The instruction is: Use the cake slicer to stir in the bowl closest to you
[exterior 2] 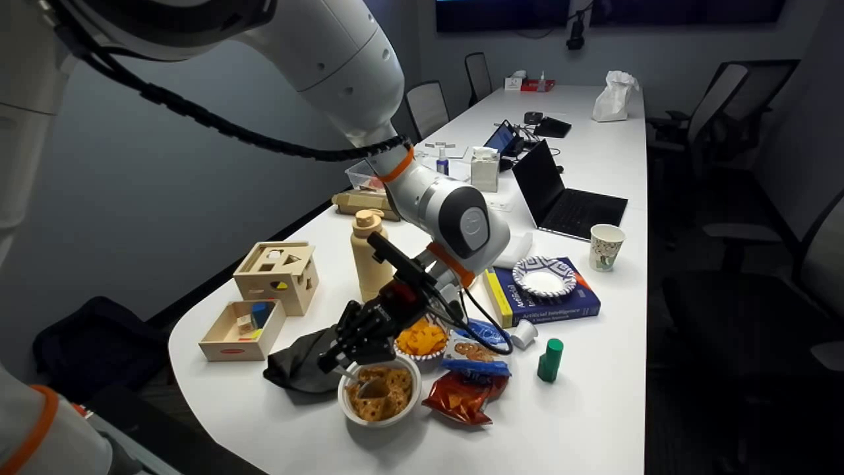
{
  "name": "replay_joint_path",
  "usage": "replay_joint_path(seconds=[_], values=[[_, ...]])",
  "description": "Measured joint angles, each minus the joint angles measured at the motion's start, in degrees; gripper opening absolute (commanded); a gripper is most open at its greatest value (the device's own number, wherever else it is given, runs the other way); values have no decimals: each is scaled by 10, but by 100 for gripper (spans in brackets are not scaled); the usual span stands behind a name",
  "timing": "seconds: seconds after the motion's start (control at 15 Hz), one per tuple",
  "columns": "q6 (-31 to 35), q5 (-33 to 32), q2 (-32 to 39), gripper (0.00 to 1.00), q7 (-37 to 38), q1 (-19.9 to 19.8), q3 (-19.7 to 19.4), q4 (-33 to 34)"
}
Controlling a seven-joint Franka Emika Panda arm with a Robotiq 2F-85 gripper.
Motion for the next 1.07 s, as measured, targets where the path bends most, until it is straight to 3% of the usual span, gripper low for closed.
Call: replay_joint_path(seconds=[0.47,1.07], values=[[0,0,-3,1,-77,-17,2,10],[0,1,0,1,-61,-3,37,53]])
